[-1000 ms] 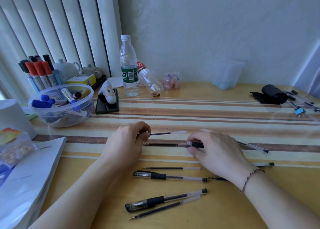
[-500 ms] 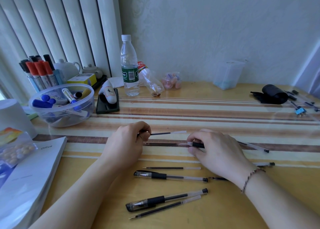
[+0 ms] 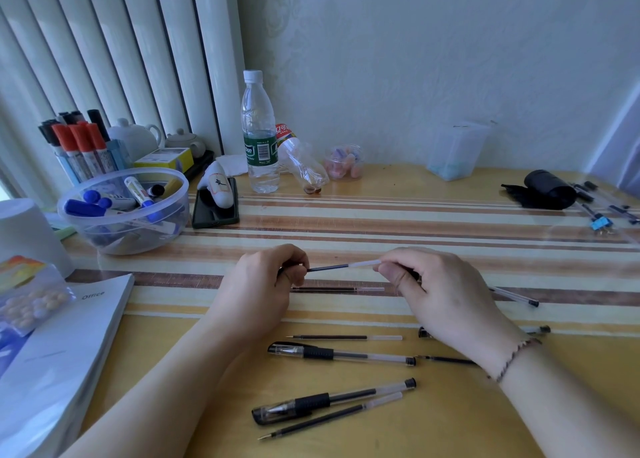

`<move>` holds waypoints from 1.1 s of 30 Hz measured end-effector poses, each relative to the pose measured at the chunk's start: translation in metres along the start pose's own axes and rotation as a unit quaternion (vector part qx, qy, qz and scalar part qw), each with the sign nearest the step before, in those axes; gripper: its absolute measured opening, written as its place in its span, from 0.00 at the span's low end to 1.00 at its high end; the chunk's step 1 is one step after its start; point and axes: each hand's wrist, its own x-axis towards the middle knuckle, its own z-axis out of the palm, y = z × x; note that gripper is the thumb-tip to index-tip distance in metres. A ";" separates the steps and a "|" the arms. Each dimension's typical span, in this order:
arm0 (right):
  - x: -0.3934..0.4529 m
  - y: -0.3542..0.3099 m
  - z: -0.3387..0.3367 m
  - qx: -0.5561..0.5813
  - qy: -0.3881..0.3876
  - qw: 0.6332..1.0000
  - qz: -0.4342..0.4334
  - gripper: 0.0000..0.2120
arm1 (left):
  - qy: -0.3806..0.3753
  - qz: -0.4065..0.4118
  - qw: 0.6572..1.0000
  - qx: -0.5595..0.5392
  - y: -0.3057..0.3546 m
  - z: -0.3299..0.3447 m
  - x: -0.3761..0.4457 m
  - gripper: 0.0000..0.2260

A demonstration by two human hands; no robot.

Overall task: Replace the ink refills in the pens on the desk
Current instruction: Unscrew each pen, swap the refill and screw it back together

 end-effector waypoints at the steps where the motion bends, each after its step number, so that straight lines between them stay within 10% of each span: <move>1: 0.000 -0.001 0.000 0.013 0.008 1.000 -0.008 0.14 | -0.002 0.002 1.000 0.000 0.001 0.000 0.000 0.09; 13: -0.001 -0.004 -0.001 -0.002 0.049 0.995 -0.082 0.11 | 0.023 0.027 0.996 0.082 0.001 -0.002 -0.003 0.07; 21: -0.004 -0.011 -0.001 -0.102 0.031 0.988 -0.110 0.10 | 0.169 0.131 0.974 0.080 0.013 -0.002 -0.008 0.02; 25: 0.001 -0.001 -0.004 0.147 0.083 0.984 0.050 0.07 | 0.285 0.101 0.951 -0.060 0.008 -0.014 -0.004 0.06; 28: 0.004 -0.005 -0.013 0.463 0.112 0.868 0.140 0.08 | 0.245 0.085 0.964 -0.063 0.007 -0.011 -0.004 0.03; 33: 0.004 -0.010 -0.017 0.512 0.137 0.838 0.126 0.11 | 0.172 0.074 0.981 -0.056 0.011 -0.007 -0.007 0.05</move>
